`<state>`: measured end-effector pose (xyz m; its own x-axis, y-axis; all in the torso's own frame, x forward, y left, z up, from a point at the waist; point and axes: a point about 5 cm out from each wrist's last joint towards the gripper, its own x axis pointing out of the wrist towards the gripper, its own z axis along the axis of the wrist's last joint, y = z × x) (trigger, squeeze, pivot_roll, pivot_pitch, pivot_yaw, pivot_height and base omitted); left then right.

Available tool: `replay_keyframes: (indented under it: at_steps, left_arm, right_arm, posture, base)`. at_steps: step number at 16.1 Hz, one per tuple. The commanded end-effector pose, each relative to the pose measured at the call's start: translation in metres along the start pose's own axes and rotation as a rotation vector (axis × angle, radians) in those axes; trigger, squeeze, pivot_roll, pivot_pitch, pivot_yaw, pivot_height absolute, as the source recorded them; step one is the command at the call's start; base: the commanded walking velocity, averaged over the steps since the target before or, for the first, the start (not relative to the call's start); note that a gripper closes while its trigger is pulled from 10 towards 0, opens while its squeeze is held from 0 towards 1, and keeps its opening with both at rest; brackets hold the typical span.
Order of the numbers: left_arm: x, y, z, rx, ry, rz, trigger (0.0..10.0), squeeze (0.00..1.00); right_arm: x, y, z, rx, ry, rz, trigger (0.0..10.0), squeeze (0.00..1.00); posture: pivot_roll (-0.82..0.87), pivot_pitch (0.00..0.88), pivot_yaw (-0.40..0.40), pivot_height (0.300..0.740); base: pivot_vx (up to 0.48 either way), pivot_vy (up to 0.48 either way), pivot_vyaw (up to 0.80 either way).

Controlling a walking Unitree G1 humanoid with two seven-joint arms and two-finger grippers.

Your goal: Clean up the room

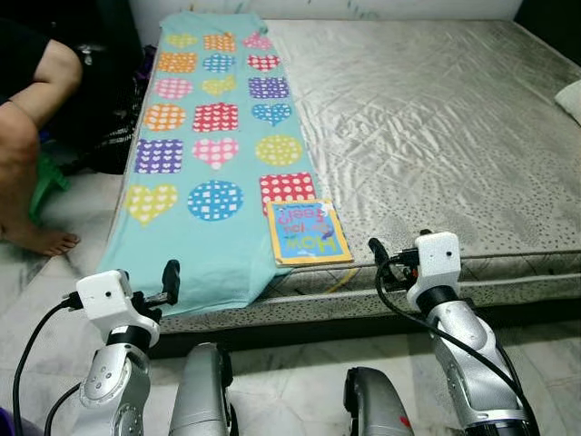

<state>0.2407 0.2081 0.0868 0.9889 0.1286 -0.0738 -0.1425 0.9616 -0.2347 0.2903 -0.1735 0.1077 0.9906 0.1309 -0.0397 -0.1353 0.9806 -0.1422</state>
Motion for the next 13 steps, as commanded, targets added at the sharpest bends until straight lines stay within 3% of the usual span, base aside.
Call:
replay_keyframes:
  at_steps: [1, 5, 13]
  left_arm:
    - [0.0008, 0.0001, 0.0045, 0.005, -0.022, 0.012, 10.0, 0.00]
    - [0.0004, -0.0028, 0.0088, 0.010, -0.055, -0.013, 10.0, 0.00]
    - [0.0016, -0.0054, 0.0099, 0.006, -0.063, -0.034, 10.0, 0.00]
  right_arm:
    - [-0.0006, 0.0002, 0.0009, -0.015, -0.011, 0.012, 10.0, 0.00]
    - [0.0005, 0.0016, 0.0008, -0.018, -0.009, 0.021, 10.0, 0.00]
    - [0.0007, 0.0036, 0.0017, -0.031, -0.020, 0.036, 10.0, 0.00]
  posture:
    - [-0.05, 0.162, -0.024, 0.564]
    - [-0.05, 0.162, -0.023, 0.564]
    - [-0.05, 0.163, -0.023, 0.564]
  base:
    - [0.000, 0.000, 0.00]
    - [0.000, 0.000, 0.00]
    - [0.418, 0.000, 0.00]
